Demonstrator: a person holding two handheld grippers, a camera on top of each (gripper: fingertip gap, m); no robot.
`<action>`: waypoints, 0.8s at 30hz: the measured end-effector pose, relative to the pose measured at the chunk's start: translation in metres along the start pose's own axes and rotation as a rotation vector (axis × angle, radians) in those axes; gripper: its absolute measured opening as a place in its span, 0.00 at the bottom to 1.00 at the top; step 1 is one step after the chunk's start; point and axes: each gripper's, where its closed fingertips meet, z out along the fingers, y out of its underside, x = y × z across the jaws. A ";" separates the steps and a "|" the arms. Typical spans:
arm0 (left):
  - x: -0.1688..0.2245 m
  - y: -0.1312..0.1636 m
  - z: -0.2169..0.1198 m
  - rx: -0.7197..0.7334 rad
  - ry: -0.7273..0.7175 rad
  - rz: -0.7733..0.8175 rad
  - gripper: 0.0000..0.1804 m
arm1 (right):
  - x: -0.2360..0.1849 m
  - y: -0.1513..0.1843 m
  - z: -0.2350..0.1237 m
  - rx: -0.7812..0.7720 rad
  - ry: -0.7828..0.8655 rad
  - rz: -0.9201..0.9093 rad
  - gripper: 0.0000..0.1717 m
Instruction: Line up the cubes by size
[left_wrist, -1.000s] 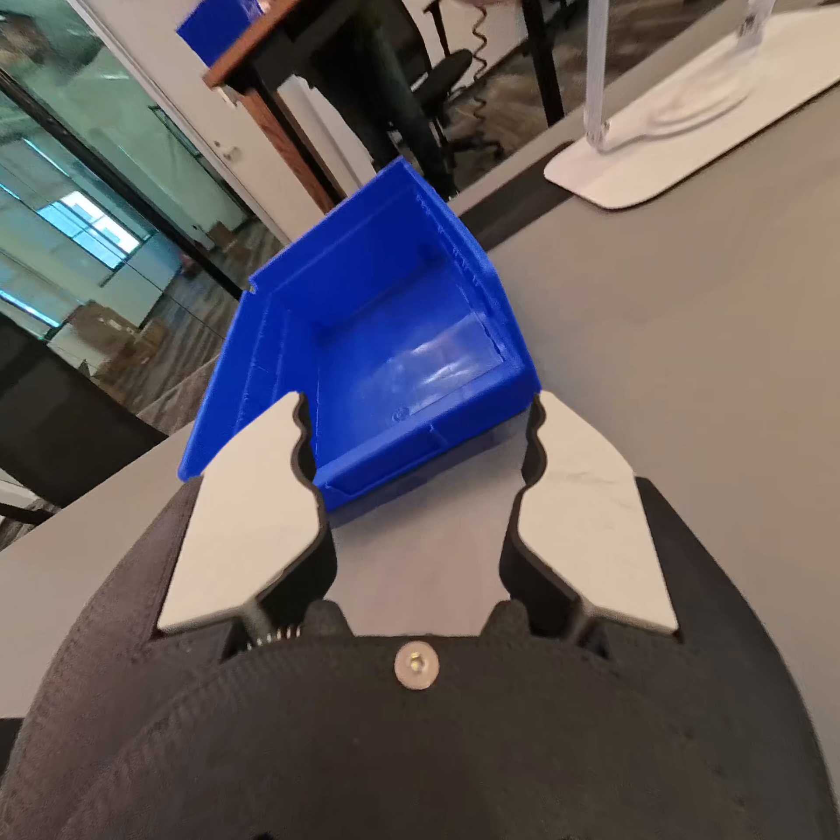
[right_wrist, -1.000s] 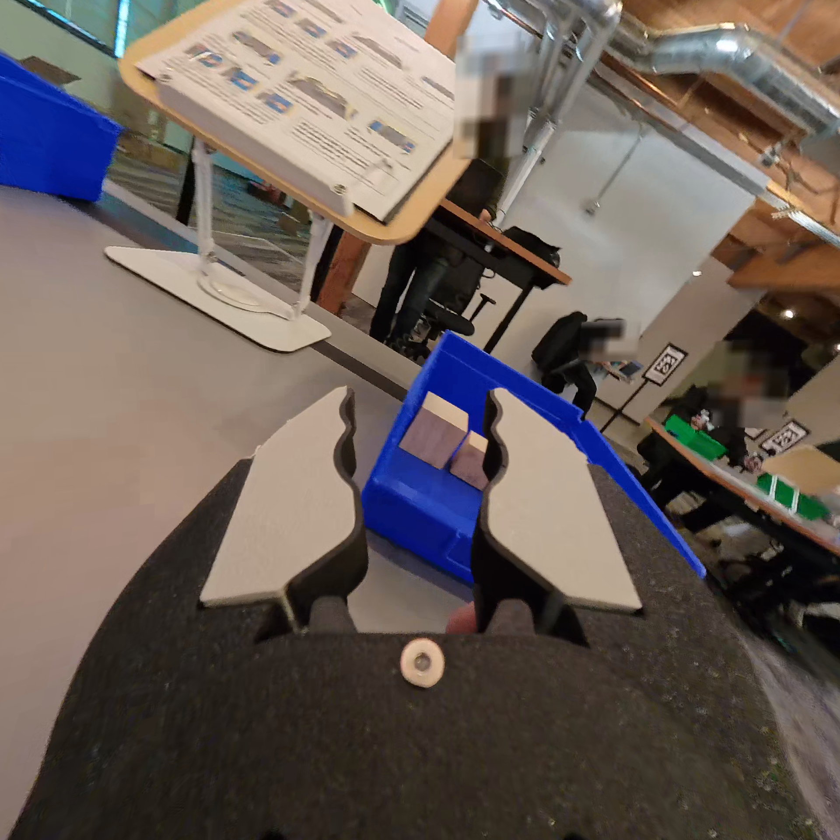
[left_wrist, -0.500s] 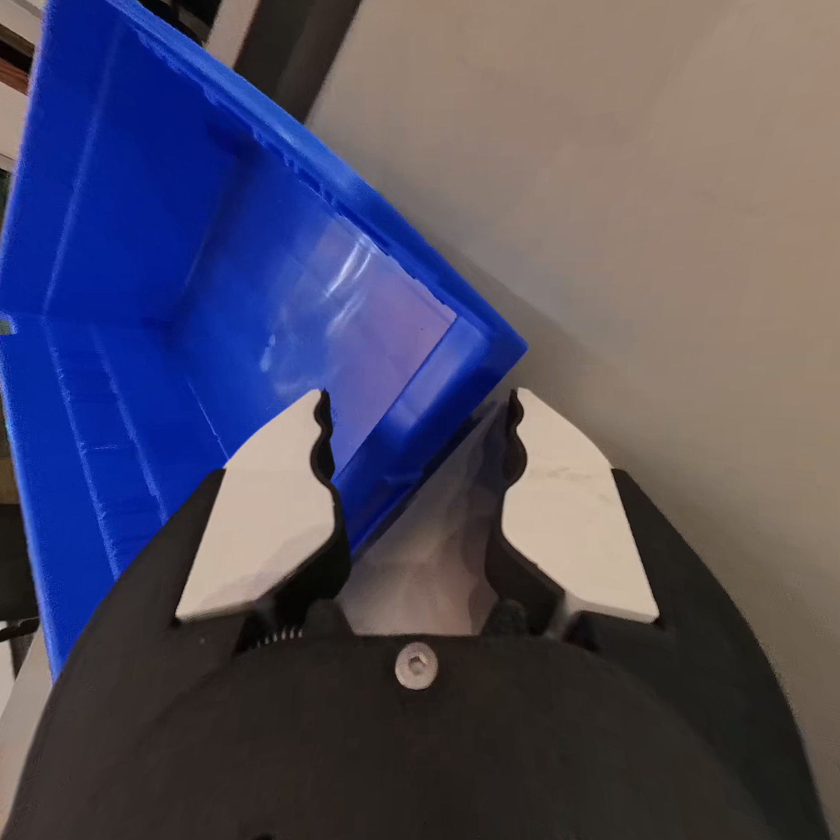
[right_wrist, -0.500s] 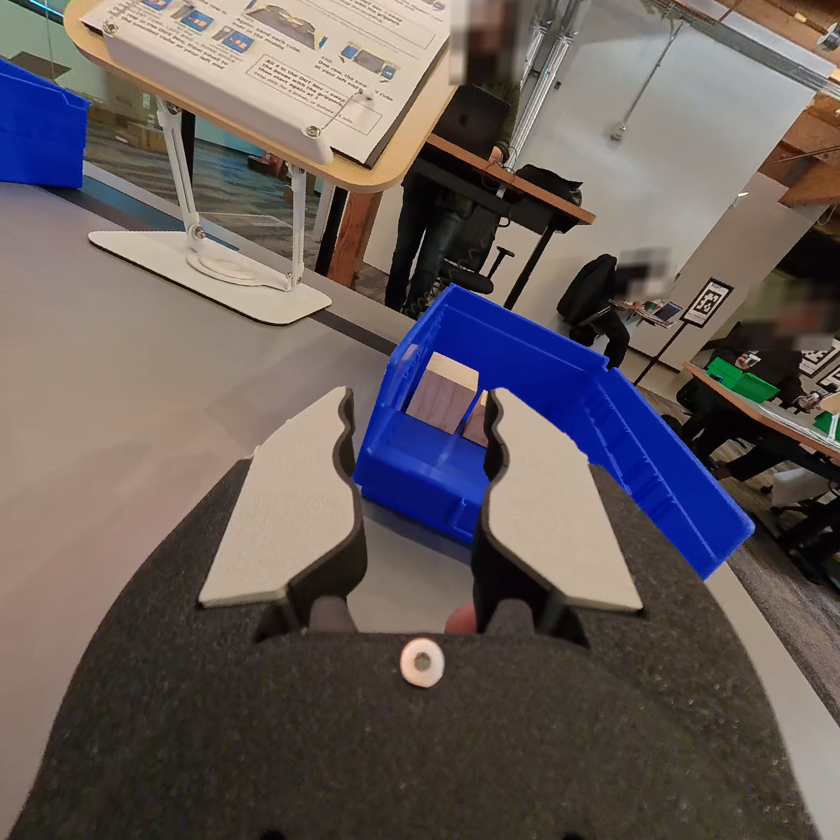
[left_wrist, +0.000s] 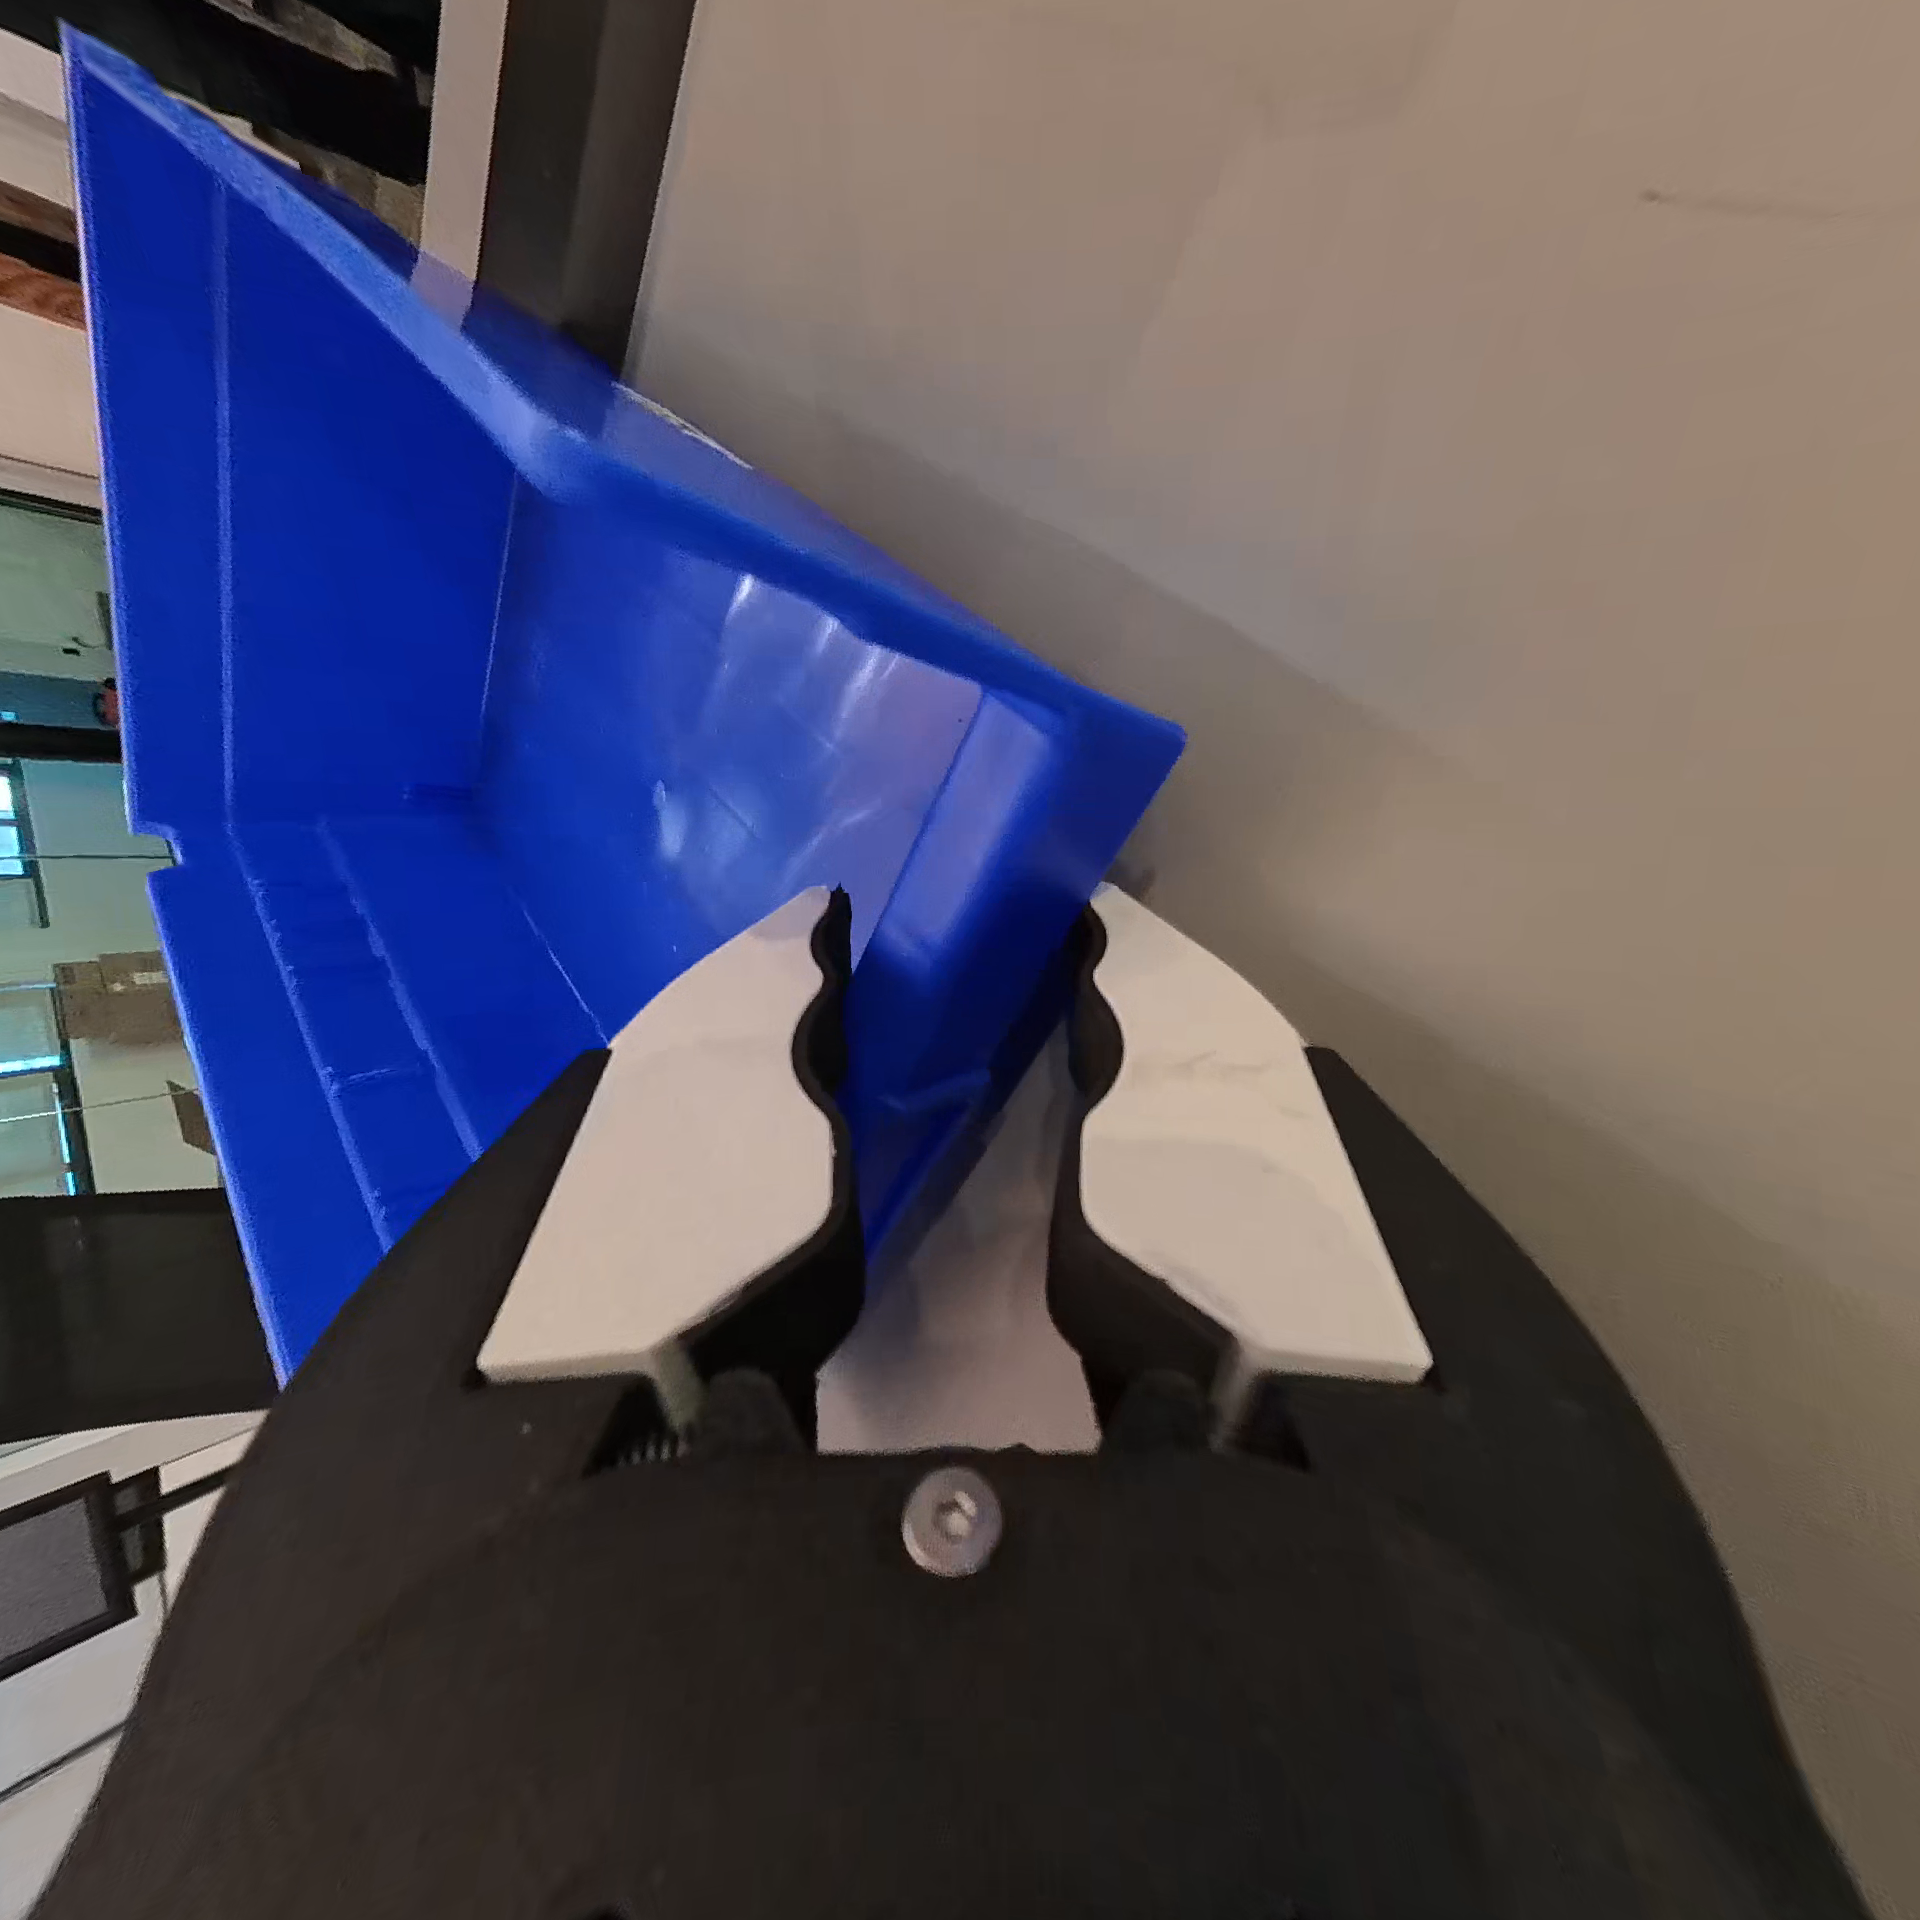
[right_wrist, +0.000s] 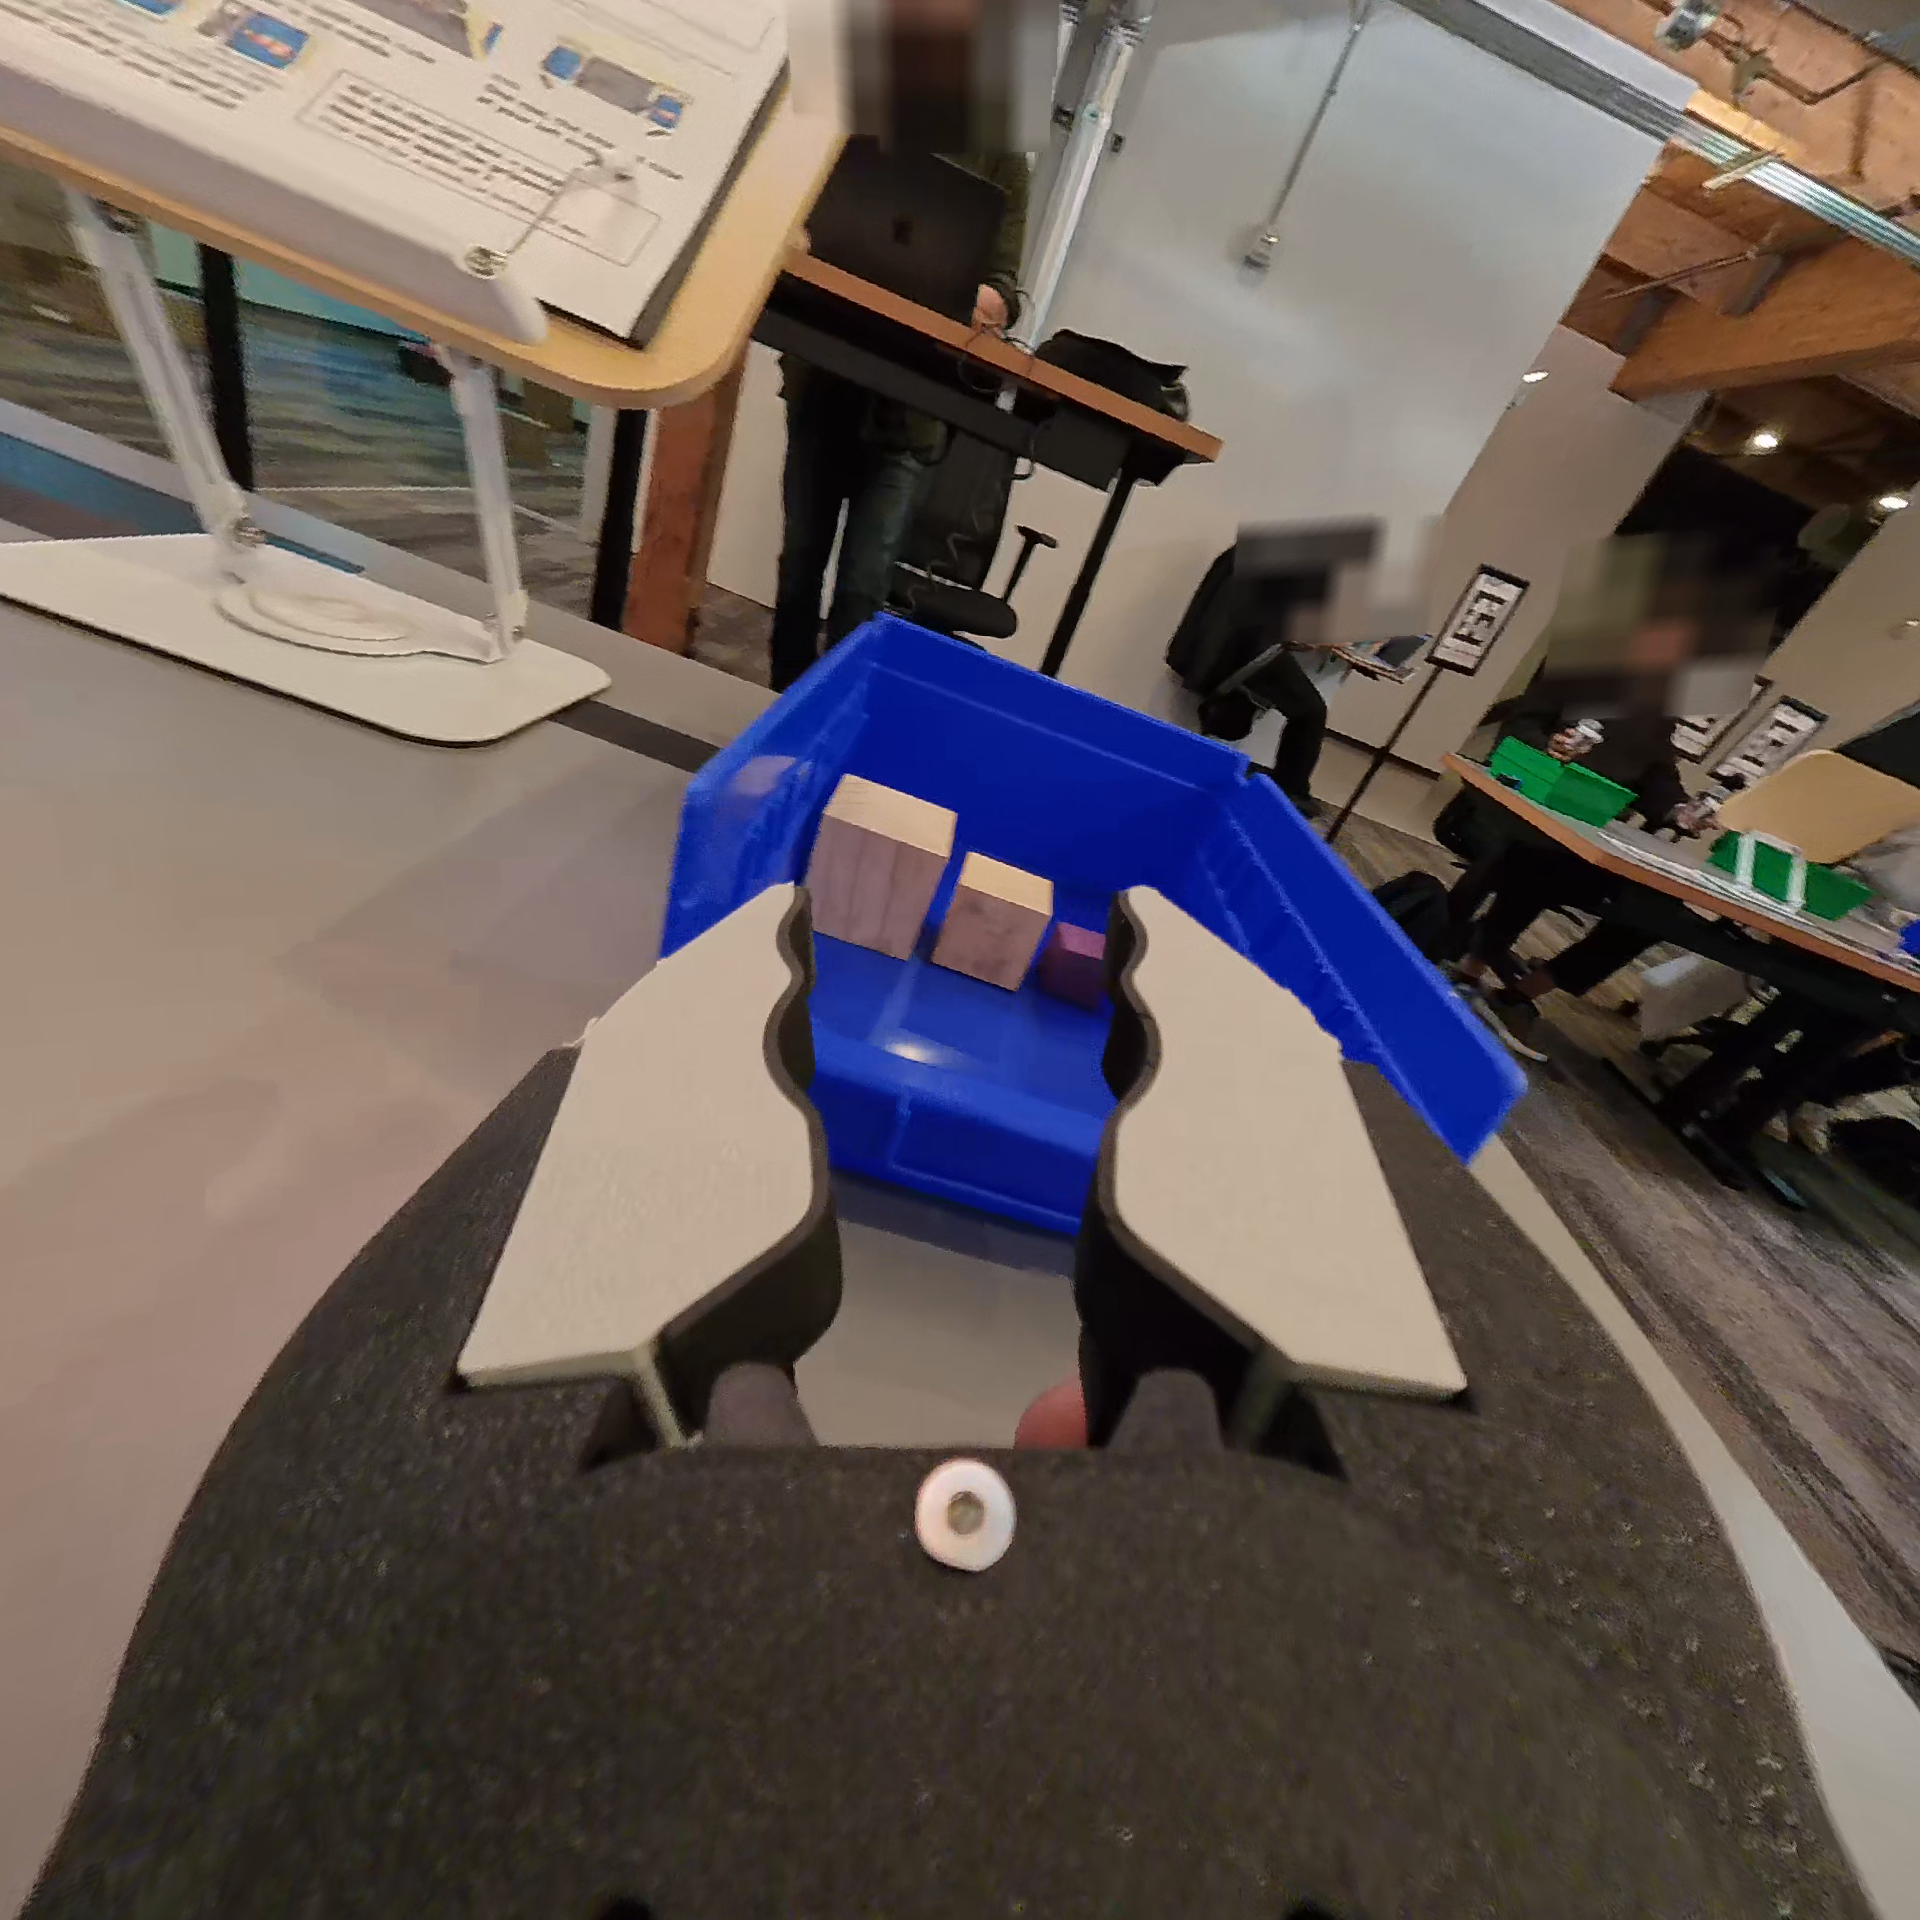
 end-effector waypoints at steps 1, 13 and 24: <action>0.001 0.000 -0.001 -0.001 -0.001 -0.001 0.22 | 0.008 0.002 0.000 -0.010 0.028 -0.001 0.31; 0.020 -0.001 -0.018 -0.014 0.013 -0.010 0.22 | 0.133 0.066 0.015 -0.247 0.251 0.084 0.34; 0.052 -0.004 -0.046 -0.030 0.039 -0.008 0.22 | 0.136 0.099 0.049 -0.371 0.088 0.155 0.18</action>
